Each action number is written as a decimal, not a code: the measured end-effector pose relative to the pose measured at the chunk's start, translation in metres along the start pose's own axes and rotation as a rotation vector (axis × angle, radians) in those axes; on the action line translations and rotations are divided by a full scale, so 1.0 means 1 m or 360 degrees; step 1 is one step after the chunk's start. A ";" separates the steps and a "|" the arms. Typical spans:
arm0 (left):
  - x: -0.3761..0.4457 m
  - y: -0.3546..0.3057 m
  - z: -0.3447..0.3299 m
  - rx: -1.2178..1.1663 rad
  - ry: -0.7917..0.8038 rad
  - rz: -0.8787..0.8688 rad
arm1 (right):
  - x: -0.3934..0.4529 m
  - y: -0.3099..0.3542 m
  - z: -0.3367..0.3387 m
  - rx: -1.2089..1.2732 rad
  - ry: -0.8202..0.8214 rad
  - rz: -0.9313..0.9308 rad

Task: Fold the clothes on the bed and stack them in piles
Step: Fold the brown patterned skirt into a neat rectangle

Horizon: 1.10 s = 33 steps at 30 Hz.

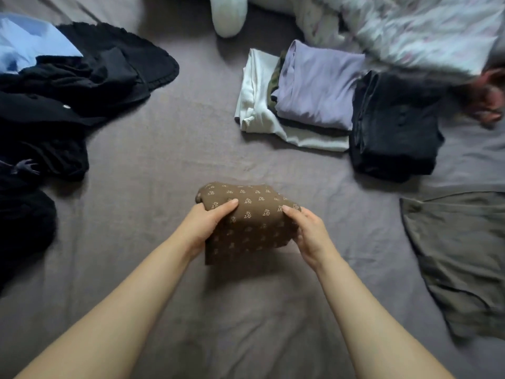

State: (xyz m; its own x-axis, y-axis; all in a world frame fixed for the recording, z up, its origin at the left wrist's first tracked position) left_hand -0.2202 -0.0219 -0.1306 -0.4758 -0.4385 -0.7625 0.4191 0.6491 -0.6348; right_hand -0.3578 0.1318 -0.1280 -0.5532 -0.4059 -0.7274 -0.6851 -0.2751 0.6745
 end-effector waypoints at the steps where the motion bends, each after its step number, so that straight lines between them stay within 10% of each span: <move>1: -0.003 -0.009 -0.016 0.0014 -0.0034 -0.0068 | -0.003 0.015 0.017 0.0008 -0.0004 0.0057; 17: 0.037 -0.174 -0.338 0.0283 0.0334 -0.0886 | 0.043 0.273 0.243 0.0088 -0.0264 0.0828; 23: 0.123 -0.101 -0.353 0.0425 0.0226 -0.0216 | 0.148 0.236 0.276 -0.0382 -0.0376 0.0313; 33: 0.121 -0.058 -0.338 0.0595 -0.0129 -0.0628 | 0.138 0.217 0.302 -0.0622 -0.0601 0.0705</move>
State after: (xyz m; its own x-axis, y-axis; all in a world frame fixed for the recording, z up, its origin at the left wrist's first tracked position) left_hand -0.5632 0.0976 -0.1440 -0.5973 -0.6601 -0.4555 0.4743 0.1672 -0.8643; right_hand -0.7260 0.2793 -0.1202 -0.9163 -0.2411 -0.3197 -0.1756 -0.4755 0.8620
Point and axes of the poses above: each hand's wrist, its own x-axis towards the middle knuckle, its own z-axis out of the back of the hand, y = z × x, the point moved 10 cm from there along x, towards the middle knuckle, and after that the axes turned 1 degree about -z, right-handed, at the moved point
